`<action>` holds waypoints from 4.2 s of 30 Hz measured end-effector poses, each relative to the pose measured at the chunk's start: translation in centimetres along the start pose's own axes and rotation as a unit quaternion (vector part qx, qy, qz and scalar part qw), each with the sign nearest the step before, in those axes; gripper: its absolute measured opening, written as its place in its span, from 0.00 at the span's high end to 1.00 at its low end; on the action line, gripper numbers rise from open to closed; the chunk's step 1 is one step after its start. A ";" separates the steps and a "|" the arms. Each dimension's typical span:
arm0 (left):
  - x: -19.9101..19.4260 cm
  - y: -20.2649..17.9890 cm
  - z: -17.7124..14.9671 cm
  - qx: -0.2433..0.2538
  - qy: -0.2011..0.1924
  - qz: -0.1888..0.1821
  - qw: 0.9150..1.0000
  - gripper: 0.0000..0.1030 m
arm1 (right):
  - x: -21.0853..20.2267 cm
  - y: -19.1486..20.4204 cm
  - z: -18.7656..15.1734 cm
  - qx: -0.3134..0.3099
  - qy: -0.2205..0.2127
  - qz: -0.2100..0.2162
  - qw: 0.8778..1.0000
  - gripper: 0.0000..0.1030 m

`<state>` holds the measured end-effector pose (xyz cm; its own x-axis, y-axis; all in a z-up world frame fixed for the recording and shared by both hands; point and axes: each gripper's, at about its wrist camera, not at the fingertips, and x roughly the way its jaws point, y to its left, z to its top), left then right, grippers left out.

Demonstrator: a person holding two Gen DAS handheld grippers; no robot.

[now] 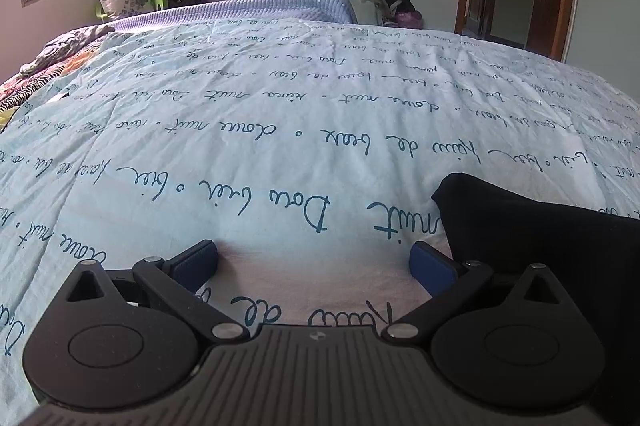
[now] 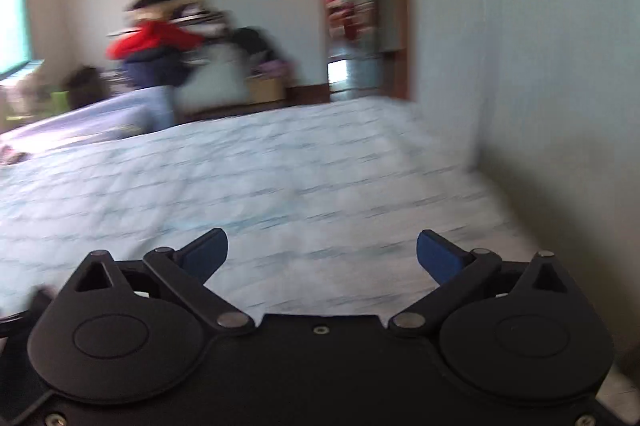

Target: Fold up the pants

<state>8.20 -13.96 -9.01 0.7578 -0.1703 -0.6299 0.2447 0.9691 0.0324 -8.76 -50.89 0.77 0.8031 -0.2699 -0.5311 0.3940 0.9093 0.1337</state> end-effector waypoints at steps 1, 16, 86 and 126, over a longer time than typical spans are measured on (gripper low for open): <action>0.0 0.2 -0.1 -0.003 0.000 -0.003 1.000 0.00 | 0.9 1.0 -0.7 -0.015 0.009 0.006 1.000 0.00; 0.1 0.5 0.0 -0.007 0.002 -0.007 1.000 0.00 | 5.0 0.1 -5.1 0.035 0.051 0.002 0.998 0.00; 0.0 0.5 -0.1 -0.007 0.001 -0.006 1.000 0.00 | 5.1 -2.4 -9.8 0.074 0.012 -0.012 0.997 0.00; -5.0 -7.5 -1.8 0.053 0.023 -0.061 0.996 0.00 | 1.1 7.3 -11.5 0.003 0.045 0.031 0.999 0.00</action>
<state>1.48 -20.01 -7.51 0.6900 -0.2754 -0.6693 0.3984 0.9166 0.0336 -10.10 -40.88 -8.50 0.7831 -0.1833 -0.5942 0.3472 0.9217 0.1732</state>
